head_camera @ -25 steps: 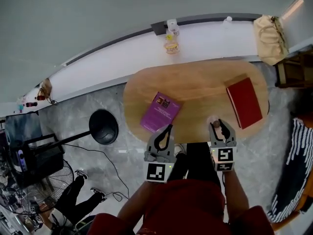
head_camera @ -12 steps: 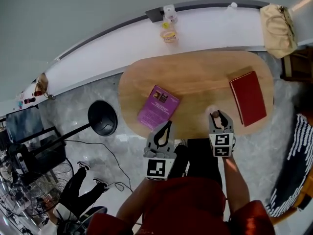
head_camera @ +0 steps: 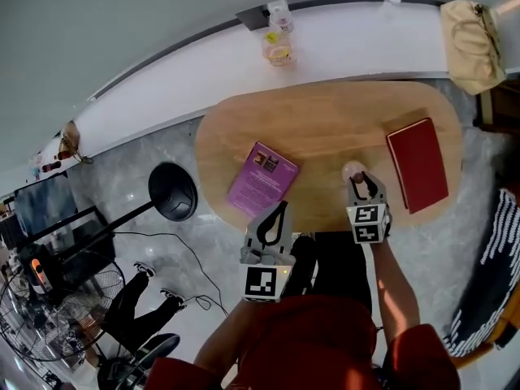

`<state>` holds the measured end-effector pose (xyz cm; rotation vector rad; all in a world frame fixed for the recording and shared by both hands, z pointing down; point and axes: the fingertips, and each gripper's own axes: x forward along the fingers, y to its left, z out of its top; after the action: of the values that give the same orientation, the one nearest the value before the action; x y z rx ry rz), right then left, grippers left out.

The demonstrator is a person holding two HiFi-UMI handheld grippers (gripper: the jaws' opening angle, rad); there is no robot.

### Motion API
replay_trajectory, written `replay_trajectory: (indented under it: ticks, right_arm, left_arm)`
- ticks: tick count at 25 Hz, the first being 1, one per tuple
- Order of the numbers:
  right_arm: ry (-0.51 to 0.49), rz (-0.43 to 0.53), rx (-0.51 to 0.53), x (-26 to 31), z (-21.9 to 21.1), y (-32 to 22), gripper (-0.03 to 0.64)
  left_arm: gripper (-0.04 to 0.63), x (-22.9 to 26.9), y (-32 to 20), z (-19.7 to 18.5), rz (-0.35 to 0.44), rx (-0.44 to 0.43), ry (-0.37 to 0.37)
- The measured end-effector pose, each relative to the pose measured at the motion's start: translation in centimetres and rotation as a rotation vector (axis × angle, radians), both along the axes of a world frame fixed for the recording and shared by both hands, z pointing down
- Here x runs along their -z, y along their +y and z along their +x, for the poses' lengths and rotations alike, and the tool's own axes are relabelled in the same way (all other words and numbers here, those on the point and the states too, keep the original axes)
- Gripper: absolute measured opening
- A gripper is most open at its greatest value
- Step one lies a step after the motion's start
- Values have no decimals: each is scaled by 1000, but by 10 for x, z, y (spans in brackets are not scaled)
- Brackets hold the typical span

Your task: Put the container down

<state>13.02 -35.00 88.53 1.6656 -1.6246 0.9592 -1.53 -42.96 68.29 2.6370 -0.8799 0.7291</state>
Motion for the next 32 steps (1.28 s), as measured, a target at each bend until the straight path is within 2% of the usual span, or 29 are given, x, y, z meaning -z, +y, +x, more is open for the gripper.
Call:
replay_trajectory:
  ticks: [4,10,18,23,32]
  right_arm:
    - [1,-19,10,-15,4,-6,138]
    - [6,-22,40,-22,4,-7,138]
    - [0,-27,49,-25,2,-6,142]
    - [-15,-33,48,-27,2,-4,204]
    - [-9,-31,42,-11,-5,0,218]
  left_arm:
    - [6,-6,-4,6,0,-20,-16]
    - [6,-6,-8,15,-24,18,2]
    - [6,-2,-8,23,-32,24,16]
    - [6,1,-8,21,-20,24,25]
    - [6,13,-6,11,17,-5,26]
